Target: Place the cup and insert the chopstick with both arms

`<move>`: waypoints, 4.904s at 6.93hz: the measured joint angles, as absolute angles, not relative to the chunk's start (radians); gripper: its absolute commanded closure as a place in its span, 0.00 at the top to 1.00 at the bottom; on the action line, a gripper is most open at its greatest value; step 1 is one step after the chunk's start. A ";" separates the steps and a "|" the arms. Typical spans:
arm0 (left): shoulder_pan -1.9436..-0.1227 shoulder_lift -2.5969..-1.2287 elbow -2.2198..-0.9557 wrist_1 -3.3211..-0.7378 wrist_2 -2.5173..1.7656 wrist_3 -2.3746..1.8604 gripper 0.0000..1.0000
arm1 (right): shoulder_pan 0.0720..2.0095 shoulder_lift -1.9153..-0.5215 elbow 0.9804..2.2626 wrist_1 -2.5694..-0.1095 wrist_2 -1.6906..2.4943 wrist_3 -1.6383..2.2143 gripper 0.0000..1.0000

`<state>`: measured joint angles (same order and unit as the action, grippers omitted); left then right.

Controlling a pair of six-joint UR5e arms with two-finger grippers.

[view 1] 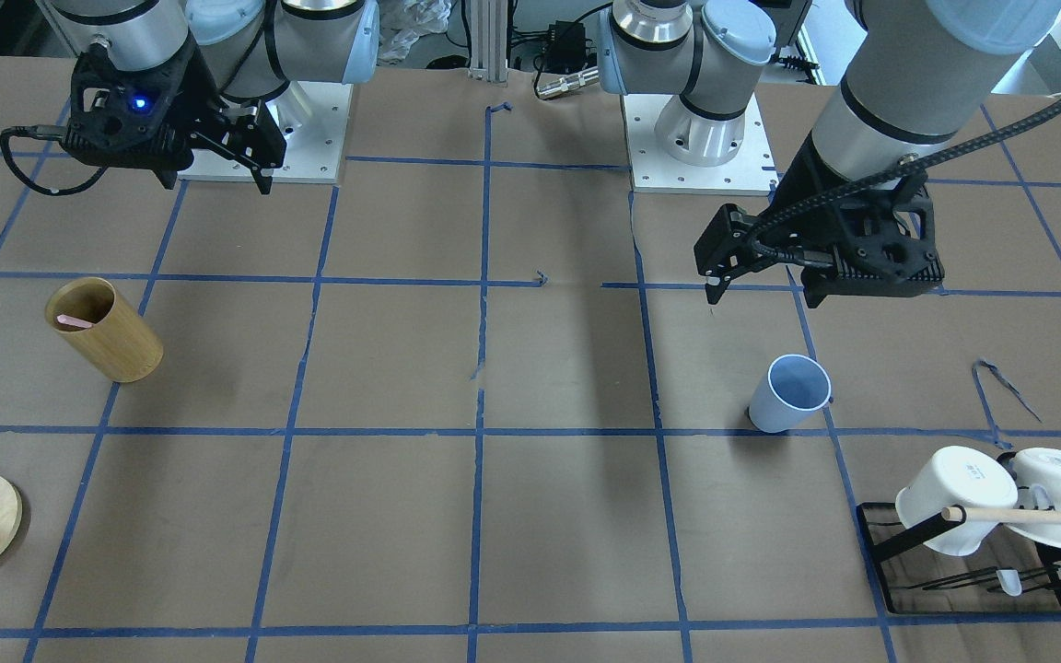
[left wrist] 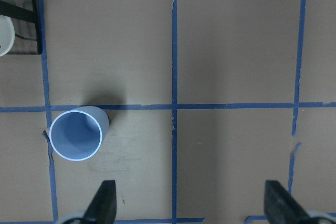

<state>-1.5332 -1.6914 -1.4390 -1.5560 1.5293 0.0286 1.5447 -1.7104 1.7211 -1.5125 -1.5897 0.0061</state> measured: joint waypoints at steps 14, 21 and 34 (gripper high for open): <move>-1.522 -1.758 -1.432 -1.415 1.522 0.034 1.00 | 1.545 -1.709 1.721 -1.513 -1.599 -0.064 1.00; -1.522 -1.832 -1.465 -1.269 1.522 0.080 1.00 | 1.544 -1.704 1.722 -1.513 -1.600 -0.073 1.00; -1.386 -1.818 -1.923 -0.988 1.658 0.285 0.00 | 1.207 -1.620 1.869 -1.822 -1.576 -0.962 1.00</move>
<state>-1.3857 -1.8181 -1.9234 -0.9884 1.6581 0.2855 1.2074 -1.6204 1.8692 -1.8220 -1.5756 -0.9623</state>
